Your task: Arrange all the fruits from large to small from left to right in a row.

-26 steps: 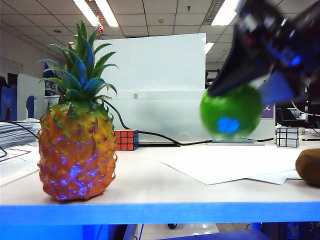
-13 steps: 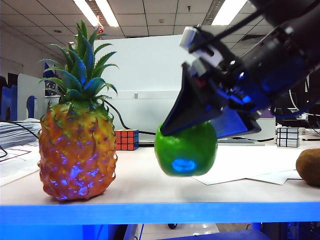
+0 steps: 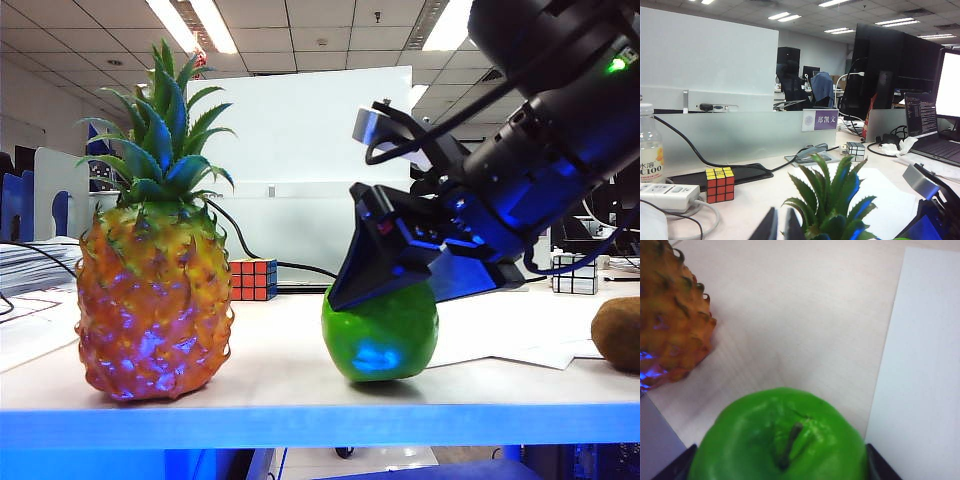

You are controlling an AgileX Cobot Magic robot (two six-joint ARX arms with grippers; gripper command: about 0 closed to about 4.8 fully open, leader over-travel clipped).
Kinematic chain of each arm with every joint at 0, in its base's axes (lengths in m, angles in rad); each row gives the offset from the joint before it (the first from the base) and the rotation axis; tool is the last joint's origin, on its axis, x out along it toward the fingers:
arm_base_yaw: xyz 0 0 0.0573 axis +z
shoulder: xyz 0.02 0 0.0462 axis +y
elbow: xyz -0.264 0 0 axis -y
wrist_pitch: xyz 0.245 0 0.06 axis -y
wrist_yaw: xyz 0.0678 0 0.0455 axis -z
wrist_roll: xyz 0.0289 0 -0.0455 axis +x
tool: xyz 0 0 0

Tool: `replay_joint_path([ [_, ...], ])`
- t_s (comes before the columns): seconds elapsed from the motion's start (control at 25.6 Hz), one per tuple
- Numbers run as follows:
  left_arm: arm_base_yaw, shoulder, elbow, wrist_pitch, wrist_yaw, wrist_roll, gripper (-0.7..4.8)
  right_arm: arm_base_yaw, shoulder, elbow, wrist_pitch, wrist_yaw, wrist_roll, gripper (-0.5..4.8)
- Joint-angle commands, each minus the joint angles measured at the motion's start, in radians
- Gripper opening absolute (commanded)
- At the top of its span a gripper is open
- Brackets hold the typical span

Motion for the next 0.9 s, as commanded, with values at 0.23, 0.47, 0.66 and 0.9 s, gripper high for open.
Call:
replay_joint_path([
  [0.23, -0.001, -0.002, 0.001, 0.006, 0.003, 0.003, 0.35, 0.001, -0.002, 0.003, 0.023, 0.000, 0.000, 2.65],
  [0.47, -0.001, -0.002, 0.001, 0.002, 0.003, 0.003, 0.35, 0.001, -0.003, 0.003, 0.041, -0.002, 0.007, 4.79],
  [0.66, -0.001, -0.002, 0.001, -0.007, 0.004, 0.003, 0.35, 0.001, -0.004, 0.004, 0.089, -0.006, 0.018, 4.79],
  [0.9, -0.001, -0.002, 0.001, -0.007, 0.003, 0.003, 0.35, 0.000, -0.052, 0.038, 0.179, -0.084, 0.097, 4.79],
])
